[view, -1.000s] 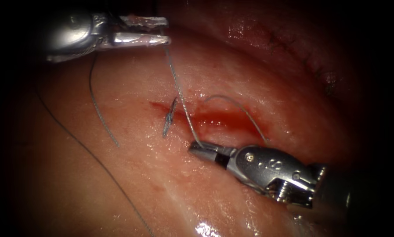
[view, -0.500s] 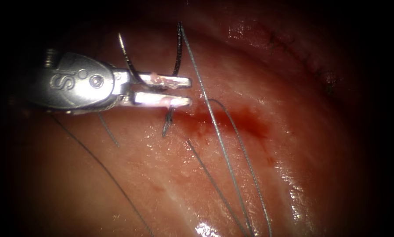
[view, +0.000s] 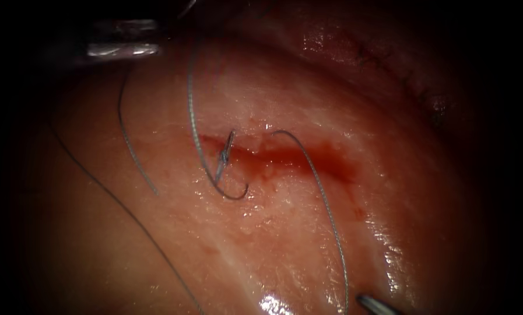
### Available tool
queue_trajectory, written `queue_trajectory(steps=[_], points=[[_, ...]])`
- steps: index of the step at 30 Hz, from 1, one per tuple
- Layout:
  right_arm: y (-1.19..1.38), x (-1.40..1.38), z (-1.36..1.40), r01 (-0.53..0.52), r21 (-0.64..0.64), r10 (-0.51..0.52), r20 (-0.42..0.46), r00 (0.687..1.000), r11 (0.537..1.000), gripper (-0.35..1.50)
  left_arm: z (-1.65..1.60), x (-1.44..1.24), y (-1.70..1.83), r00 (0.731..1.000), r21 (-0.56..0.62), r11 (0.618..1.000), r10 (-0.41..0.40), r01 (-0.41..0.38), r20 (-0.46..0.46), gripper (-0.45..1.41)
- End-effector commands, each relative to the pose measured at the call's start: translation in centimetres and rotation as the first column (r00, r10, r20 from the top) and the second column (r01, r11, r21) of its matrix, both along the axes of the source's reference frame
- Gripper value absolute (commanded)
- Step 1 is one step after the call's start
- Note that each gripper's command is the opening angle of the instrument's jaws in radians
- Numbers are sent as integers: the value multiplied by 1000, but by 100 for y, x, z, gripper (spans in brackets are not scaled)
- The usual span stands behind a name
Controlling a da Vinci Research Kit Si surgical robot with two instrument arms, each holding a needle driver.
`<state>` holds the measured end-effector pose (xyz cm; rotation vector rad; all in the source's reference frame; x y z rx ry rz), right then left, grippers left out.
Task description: Wound Closure
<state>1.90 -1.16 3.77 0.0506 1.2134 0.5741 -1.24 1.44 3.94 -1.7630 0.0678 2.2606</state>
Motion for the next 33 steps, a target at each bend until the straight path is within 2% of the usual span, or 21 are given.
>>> queue_trajectory(steps=[1,5,9,18,27,33], points=[[-3,5,13,1,1,-1,-4,1000,1000,148,5,5,-1,1000,4,1000,-12,12,-2,-45],[14,15,36,-26,-5,26,15,1000,1000,146,3,24,5,999,6,999,-40,40,-16,-45],[37,38,62,-57,-20,57,13,998,998,133,1,14,1,999,1,999,-35,35,2,-45],[78,88,125,-56,-71,61,70,996,996,130,0,-4,-8,999,-8,1000,-28,28,30,-45],[89,121,165,-38,-108,49,105,993,993,125,4,-8,-9,999,-11,1000,-18,19,37,-45],[80,132,182,15,-114,0,129,992,993,108,11,-16,-13,999,-20,1000,-2,2,34,-45]])
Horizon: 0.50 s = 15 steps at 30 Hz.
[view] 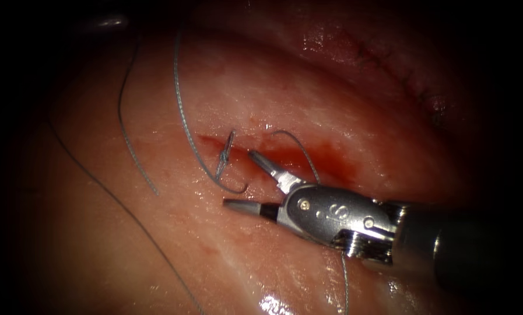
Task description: Wound Closure
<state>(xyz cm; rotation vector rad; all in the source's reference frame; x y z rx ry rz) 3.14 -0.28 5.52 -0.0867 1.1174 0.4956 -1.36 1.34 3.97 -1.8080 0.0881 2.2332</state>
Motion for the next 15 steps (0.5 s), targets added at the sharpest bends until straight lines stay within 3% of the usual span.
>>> queue_trajectory(steps=[1,3,5,11,15], points=[[-11,8,9,18,8,-18,3,1000,1000,103,8,-6,-4,1000,-1,1000,5,-5,-2,-45],[-14,7,11,36,11,-36,1,999,999,77,12,-11,-7,1000,3,1000,16,-16,1,-45],[-16,1,9,69,17,-69,-23,997,997,-30,14,-18,-10,1000,8,1000,26,-26,3,-45],[-22,-14,-7,127,22,-126,-29,992,992,-35,17,-35,-24,998,28,998,53,-53,18,-45],[-38,-52,-38,116,14,-116,-31,993,993,-35,24,-46,-61,995,47,995,91,-93,35,-45]])
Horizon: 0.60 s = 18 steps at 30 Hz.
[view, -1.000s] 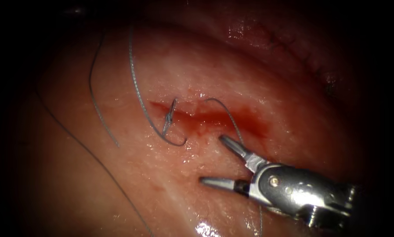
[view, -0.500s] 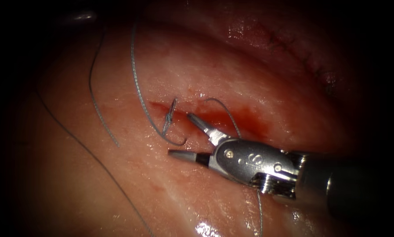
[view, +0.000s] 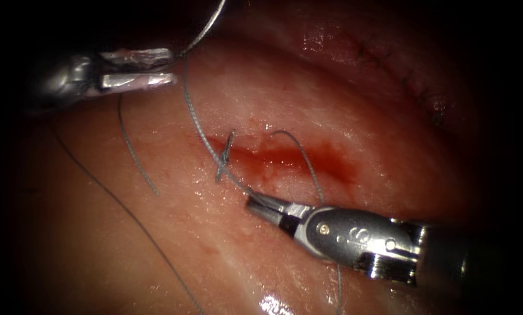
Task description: Wound Closure
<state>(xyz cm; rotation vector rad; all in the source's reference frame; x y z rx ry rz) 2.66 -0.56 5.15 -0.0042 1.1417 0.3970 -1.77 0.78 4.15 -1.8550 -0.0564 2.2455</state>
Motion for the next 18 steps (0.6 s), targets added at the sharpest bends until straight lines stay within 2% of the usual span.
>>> queue_trajectory(steps=[1,8,11,18], points=[[-15,-12,-6,-6,4,6,2,1000,1000,-35,10,-7,-17,1000,8,1000,14,-14,4,-45],[-60,-69,-51,-1,-9,1,8,1000,1000,-35,27,-28,-82,997,33,997,75,-74,-12,-45],[-80,-90,-70,2,-8,-2,7,1000,1000,-35,32,-33,-100,997,35,996,82,-82,-9,-45],[-120,-121,-123,23,1,-23,-3,1000,1000,-35,31,-38,-113,996,35,995,94,-94,7,-45]])
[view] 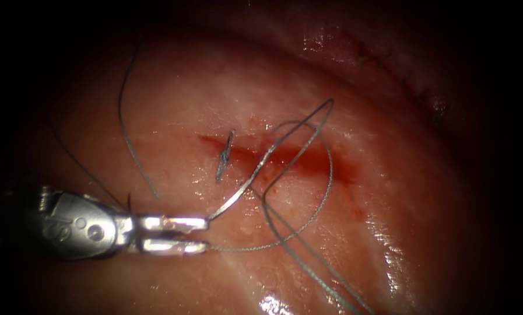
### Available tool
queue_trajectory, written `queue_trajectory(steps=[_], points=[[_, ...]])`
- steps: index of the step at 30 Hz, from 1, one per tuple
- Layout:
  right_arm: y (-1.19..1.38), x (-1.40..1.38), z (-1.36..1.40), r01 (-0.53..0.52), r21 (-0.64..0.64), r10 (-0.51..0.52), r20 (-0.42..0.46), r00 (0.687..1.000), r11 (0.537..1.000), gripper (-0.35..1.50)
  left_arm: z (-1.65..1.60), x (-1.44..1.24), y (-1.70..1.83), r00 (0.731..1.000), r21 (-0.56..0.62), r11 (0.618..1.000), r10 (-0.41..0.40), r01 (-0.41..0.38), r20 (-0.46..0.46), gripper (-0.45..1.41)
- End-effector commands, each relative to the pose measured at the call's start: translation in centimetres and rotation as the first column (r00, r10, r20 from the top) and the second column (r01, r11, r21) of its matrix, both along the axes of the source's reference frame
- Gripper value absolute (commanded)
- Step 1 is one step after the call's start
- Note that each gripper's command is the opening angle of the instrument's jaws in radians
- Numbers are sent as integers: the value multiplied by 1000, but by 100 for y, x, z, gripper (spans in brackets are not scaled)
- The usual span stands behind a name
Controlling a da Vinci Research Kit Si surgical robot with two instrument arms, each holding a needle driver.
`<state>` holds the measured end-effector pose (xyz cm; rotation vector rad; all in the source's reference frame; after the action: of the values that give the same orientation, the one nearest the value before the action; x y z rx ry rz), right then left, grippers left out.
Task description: Wound Closure
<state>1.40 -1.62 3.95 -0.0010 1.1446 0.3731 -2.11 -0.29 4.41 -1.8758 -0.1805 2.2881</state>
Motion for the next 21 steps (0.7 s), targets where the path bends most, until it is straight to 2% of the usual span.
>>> queue_trajectory(steps=[1,5,6,7,8,9,10,12,21], points=[[-17,3,-9,5,13,-5,4,1000,1000,-35,3,-3,-6,1000,5,1000,3,-3,5,-45],[-24,6,-28,26,20,-26,-17,1000,999,-35,-6,6,2,1000,13,1000,1,-1,-1,-45],[-22,9,-30,24,22,-24,-16,1000,999,-21,-10,10,6,1000,18,1000,3,-3,-4,-45],[-18,11,-32,12,21,-11,-29,1000,1000,36,-13,14,10,1000,20,1000,-5,5,-6,-45],[-14,13,-33,-10,16,11,-35,999,1000,82,-17,18,14,1000,29,999,-16,16,-5,-45],[-9,15,-33,-43,16,44,-34,998,999,114,-22,24,18,1000,27,999,-27,27,-5,-45],[-2,17,-32,-66,3,66,-27,997,998,138,-27,29,23,999,19,999,-34,34,-5,-45],[7,18,-31,-80,-11,79,-16,997,997,146,-37,43,32,998,3,998,-59,59,-10,-45],[41,15,-7,-83,-38,82,-18,996,996,146,-67,117,61,989,-31,989,-148,147,-30,-45]])
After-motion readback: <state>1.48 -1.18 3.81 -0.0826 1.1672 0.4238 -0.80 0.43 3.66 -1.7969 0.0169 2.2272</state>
